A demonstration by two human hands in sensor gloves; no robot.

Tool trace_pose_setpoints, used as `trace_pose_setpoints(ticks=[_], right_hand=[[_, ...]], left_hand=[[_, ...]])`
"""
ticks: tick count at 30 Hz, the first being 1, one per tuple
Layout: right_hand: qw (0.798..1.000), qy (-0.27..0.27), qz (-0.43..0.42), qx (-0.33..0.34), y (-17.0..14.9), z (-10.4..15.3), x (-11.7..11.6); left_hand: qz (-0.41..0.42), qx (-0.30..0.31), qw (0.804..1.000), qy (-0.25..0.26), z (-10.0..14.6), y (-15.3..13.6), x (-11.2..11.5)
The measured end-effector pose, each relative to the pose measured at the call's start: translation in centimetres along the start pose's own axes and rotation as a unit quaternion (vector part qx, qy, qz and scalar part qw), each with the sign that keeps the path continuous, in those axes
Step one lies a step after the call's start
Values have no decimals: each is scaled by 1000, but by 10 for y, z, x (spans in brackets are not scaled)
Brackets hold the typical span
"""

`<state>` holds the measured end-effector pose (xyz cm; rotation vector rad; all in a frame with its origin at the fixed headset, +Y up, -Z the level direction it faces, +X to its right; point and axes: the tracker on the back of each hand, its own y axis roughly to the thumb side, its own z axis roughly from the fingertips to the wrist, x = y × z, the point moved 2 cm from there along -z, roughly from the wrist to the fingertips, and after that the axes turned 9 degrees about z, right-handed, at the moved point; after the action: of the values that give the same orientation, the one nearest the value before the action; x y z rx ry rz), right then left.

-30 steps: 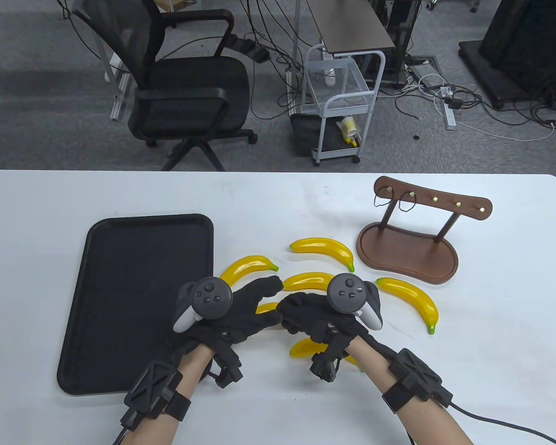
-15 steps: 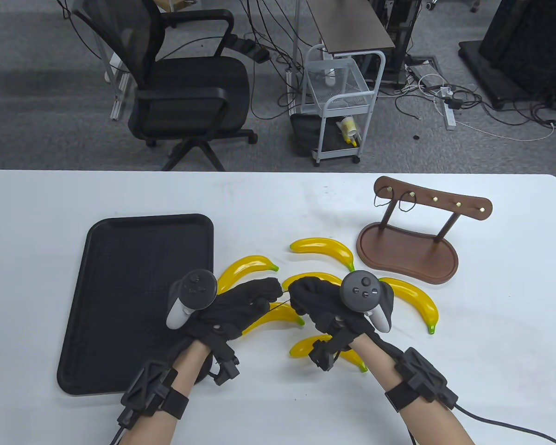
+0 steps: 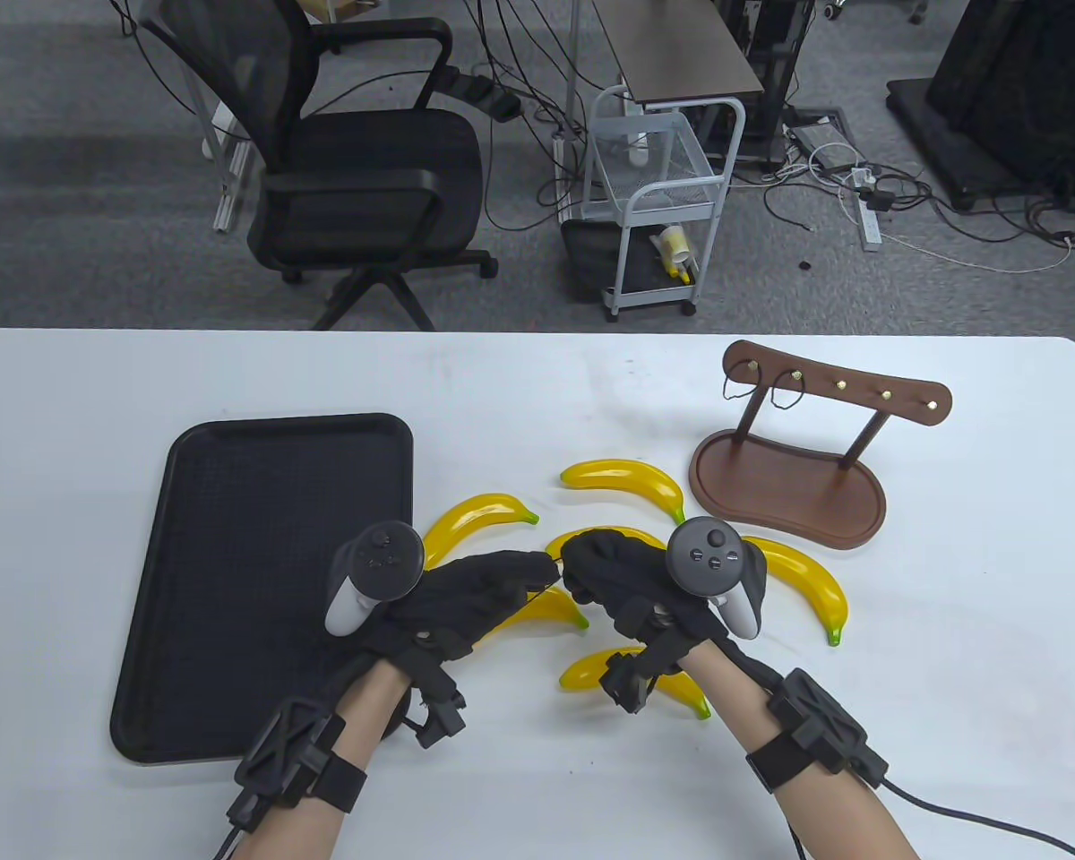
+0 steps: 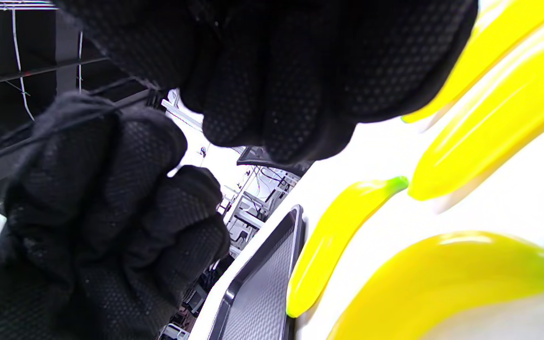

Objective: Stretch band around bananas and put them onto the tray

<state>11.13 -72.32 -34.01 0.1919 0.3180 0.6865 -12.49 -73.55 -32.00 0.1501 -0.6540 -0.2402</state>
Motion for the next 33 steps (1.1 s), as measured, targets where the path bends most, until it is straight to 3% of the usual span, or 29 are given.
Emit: trace_pose_setpoints(ticks=[12,20,29,33], right_hand=[[999,35,-26,11,-1,-1,-7],[991,87,-100,33,-10,-5,-11],[987,95,-125,27,-16,-6,-13],[989,91,-111,32,-15,-4,-7]], left_hand=[[38,10,999,-10,0,4,2],[80,11,996,-38,-2,0,7],[-23,11,1000,-15,0,14,1],[-22,8,1000,-9,3,15,-3]])
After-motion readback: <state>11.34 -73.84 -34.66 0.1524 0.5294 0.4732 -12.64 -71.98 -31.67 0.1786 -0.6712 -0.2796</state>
